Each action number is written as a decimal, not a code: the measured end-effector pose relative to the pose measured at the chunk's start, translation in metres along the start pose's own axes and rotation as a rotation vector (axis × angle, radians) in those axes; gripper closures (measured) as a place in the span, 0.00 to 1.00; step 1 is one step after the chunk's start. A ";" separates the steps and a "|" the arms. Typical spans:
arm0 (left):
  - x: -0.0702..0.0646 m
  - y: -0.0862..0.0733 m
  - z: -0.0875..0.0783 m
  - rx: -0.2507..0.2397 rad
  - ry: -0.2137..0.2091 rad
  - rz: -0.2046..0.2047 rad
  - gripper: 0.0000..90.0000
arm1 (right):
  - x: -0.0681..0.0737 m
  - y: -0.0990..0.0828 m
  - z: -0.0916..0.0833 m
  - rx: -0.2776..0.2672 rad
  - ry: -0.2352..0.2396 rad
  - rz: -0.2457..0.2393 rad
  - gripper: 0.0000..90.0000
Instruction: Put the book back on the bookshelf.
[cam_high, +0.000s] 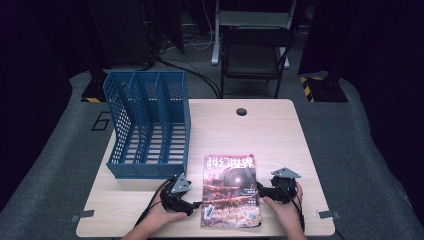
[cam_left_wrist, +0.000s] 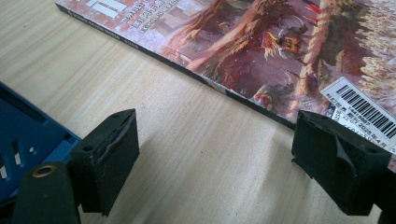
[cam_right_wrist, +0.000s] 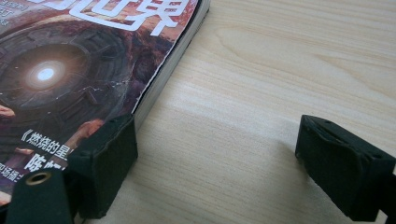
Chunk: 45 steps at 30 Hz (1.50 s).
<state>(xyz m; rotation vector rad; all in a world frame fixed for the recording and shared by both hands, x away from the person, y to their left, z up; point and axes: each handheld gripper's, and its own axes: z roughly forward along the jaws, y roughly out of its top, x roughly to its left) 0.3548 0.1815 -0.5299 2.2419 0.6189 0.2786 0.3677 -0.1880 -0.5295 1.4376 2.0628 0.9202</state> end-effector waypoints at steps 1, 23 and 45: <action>0.000 0.000 0.000 0.004 0.001 0.001 0.17 | 0.000 0.000 0.000 0.000 0.000 0.001 0.14; 0.000 0.001 0.001 -0.006 0.003 -0.013 0.18 | 0.003 -0.002 -0.004 -0.033 0.001 0.009 0.33; -0.006 0.014 -0.009 0.007 -0.006 -0.109 0.35 | 0.014 0.010 -0.021 -0.028 0.058 0.022 0.45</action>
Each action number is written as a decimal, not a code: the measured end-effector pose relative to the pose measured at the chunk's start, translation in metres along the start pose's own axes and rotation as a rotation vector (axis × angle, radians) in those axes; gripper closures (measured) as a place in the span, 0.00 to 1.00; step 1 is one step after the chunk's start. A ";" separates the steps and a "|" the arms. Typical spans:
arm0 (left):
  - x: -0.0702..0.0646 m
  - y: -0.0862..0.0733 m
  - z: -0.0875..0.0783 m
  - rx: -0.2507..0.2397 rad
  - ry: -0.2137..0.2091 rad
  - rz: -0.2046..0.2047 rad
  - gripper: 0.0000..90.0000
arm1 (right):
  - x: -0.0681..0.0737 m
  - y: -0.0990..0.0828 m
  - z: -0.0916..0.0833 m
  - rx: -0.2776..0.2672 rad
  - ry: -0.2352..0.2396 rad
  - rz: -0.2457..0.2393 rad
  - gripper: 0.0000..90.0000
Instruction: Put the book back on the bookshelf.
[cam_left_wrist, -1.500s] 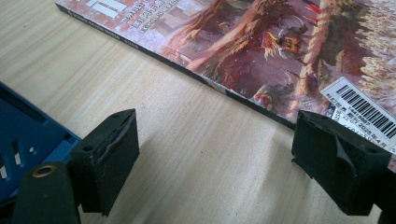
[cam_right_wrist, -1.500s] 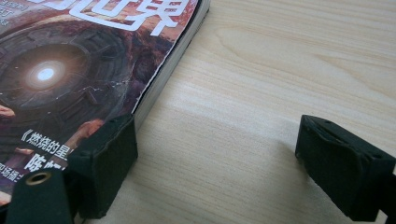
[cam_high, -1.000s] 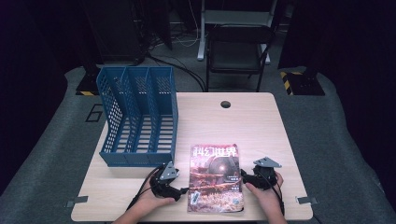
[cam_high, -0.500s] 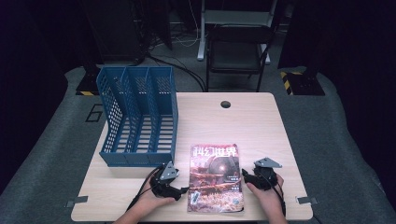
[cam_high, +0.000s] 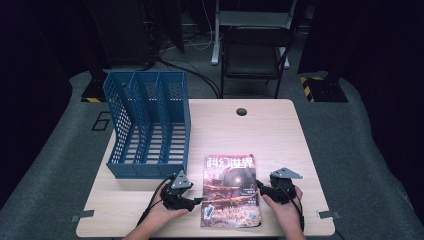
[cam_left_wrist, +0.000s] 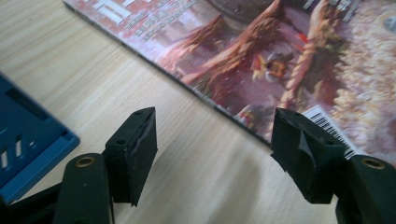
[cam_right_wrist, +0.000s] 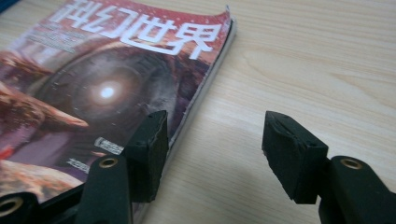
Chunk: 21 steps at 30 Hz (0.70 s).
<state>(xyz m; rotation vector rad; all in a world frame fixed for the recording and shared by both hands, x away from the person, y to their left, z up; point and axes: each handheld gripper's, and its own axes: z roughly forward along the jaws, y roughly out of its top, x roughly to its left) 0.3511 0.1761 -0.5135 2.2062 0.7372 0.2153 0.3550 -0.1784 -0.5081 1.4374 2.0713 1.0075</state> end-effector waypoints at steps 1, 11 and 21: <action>-0.002 0.000 0.001 -0.007 0.005 0.000 0.34 | 0.002 0.001 -0.001 -0.002 0.005 0.005 0.44; -0.020 0.007 0.004 0.012 -0.071 0.001 0.34 | 0.019 0.003 0.001 -0.013 0.092 0.019 0.41; -0.029 0.006 0.008 0.041 -0.080 0.022 0.34 | 0.032 0.003 0.010 0.029 0.123 -0.003 0.39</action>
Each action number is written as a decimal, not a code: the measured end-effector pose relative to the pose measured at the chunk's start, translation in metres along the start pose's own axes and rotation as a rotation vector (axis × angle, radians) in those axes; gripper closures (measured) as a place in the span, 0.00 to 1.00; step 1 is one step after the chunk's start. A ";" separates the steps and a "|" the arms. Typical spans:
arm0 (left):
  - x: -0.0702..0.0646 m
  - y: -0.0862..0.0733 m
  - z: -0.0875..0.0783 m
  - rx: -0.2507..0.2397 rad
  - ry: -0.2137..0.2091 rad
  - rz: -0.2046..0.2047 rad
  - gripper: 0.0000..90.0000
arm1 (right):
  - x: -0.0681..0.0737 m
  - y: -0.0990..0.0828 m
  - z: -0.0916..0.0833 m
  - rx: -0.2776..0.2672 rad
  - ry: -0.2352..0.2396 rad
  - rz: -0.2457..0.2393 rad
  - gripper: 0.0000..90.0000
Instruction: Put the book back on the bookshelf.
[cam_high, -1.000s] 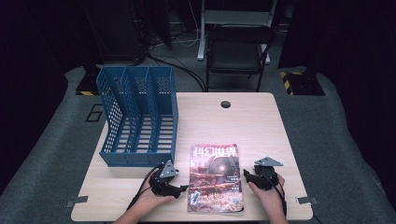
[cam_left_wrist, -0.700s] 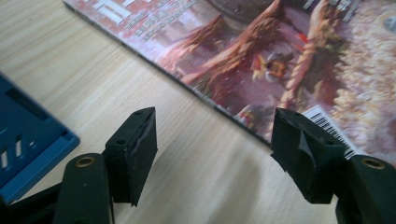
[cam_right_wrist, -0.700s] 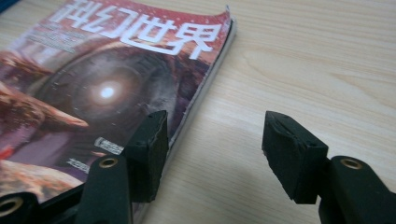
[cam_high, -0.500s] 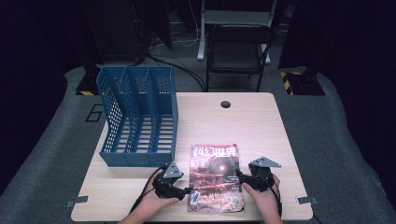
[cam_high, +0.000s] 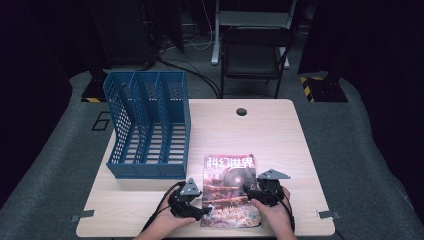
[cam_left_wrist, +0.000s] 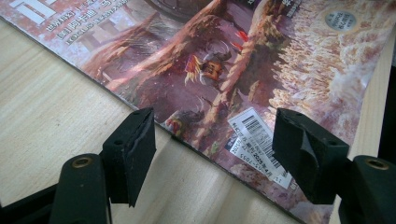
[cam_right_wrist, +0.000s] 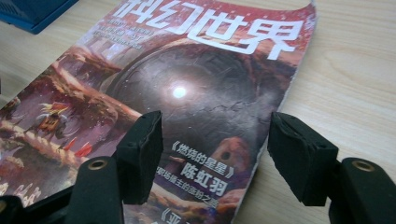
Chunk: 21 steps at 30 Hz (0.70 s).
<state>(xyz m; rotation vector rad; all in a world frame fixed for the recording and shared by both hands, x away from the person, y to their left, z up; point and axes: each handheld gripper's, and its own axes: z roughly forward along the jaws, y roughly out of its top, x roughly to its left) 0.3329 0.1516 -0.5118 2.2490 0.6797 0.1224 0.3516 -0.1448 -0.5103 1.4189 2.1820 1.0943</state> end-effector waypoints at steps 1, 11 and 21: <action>-0.001 0.000 0.002 -0.005 0.007 -0.001 0.34 | 0.001 0.000 0.003 0.008 -0.001 -0.013 0.38; -0.009 0.000 0.009 0.024 0.018 0.036 0.32 | -0.002 -0.002 0.005 0.028 -0.002 0.017 0.38; -0.012 0.001 0.010 0.028 0.033 0.021 0.32 | -0.001 -0.003 0.007 0.043 -0.012 0.027 0.40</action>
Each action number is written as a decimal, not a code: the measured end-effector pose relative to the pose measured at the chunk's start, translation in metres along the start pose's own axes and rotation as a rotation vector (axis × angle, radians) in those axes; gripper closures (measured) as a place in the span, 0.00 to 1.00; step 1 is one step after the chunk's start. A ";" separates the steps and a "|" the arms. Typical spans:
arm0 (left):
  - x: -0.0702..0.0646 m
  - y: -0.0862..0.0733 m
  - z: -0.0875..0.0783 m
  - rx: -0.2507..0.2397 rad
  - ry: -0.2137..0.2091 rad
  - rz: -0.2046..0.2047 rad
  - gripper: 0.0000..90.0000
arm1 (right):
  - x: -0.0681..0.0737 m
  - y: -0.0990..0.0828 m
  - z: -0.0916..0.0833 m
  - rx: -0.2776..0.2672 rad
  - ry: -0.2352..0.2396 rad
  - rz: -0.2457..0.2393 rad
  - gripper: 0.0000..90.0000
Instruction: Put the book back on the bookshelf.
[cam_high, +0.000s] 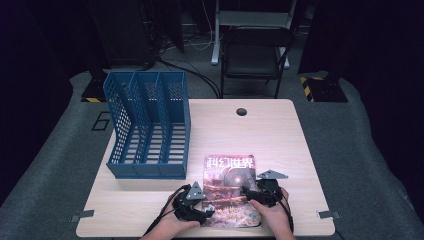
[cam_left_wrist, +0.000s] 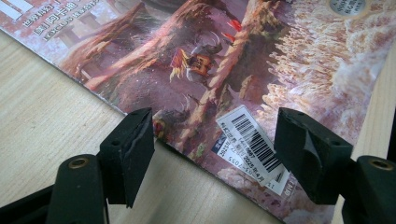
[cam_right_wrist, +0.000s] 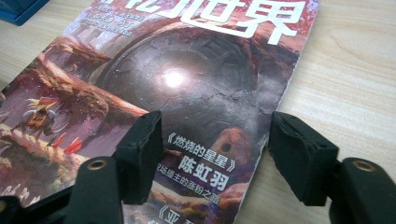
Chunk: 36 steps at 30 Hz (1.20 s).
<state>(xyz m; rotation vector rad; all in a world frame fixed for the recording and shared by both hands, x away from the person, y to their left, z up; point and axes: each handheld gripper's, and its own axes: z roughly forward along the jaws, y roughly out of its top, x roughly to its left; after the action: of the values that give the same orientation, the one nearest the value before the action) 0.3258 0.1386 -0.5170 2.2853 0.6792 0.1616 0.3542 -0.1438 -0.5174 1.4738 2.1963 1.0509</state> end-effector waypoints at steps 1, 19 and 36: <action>0.000 0.000 0.000 0.000 0.002 0.001 0.32 | -0.002 0.000 0.000 -0.004 0.003 -0.002 0.41; -0.006 0.002 0.002 0.002 -0.004 0.016 0.32 | 0.001 -0.010 -0.018 0.035 -0.005 0.071 0.52; -0.011 0.000 0.006 -0.033 -0.015 0.020 0.32 | -0.006 -0.008 -0.022 0.010 0.007 0.096 0.43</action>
<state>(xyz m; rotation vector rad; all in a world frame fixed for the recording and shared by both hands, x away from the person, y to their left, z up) 0.3183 0.1294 -0.5203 2.2606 0.6418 0.1643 0.3386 -0.1600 -0.5089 1.5971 2.1573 1.0775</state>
